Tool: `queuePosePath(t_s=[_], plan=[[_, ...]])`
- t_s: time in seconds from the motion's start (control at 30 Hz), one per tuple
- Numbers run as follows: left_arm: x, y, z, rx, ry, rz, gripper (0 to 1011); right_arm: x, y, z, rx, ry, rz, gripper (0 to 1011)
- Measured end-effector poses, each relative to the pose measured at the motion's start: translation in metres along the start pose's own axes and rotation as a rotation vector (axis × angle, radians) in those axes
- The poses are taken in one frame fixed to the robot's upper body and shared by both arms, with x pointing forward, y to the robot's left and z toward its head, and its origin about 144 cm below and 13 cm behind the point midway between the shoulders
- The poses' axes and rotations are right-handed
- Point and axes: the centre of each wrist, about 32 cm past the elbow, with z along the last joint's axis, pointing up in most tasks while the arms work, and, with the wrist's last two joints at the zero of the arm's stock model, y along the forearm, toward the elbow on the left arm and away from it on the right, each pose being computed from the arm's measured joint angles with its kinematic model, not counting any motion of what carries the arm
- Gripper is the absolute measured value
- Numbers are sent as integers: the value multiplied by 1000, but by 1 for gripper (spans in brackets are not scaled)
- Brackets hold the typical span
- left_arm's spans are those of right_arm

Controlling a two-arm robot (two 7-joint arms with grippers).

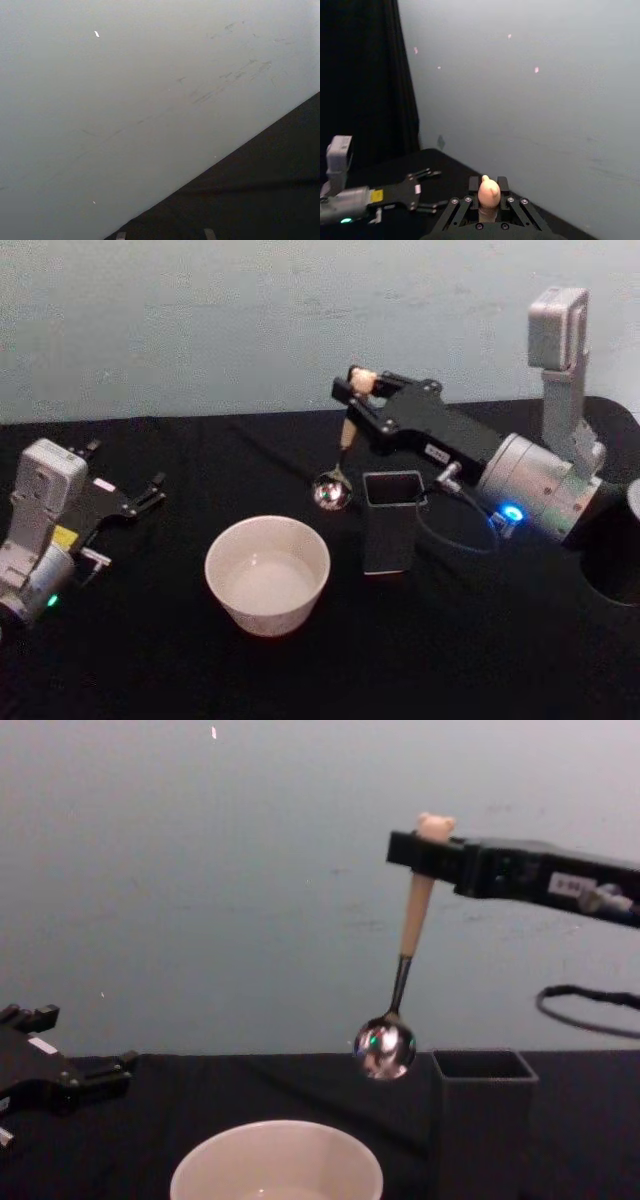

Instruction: Pick up the stirring spoon with one hand, stir inside the cup, then place it back in its original position.

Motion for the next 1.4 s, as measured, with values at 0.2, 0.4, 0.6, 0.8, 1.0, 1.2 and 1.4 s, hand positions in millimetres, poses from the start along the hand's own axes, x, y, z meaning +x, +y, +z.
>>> queuePosePath(t_s=[0.2,0.4,0.6,0.8,1.0,1.2,1.4], plan=[[0,0,0,0,0,0,1001,-8,5,-10,-38,-4,40,216],[0,0,0,0,0,0,1001,-16,7,-20,-70,-3,77,216],[0,0,0,0,0,0,1001,-20,11,-29,-98,3,103,216],[0,0,0,0,0,0,1001,-22,15,-35,-120,-4,121,216],[0,0,0,0,0,0,1001,-25,19,-40,-138,-13,138,216],[0,0,0,0,0,0,1001,-28,22,-43,-153,-24,154,215],[0,0,0,0,0,0,1001,-30,25,-48,-171,-33,166,216]])
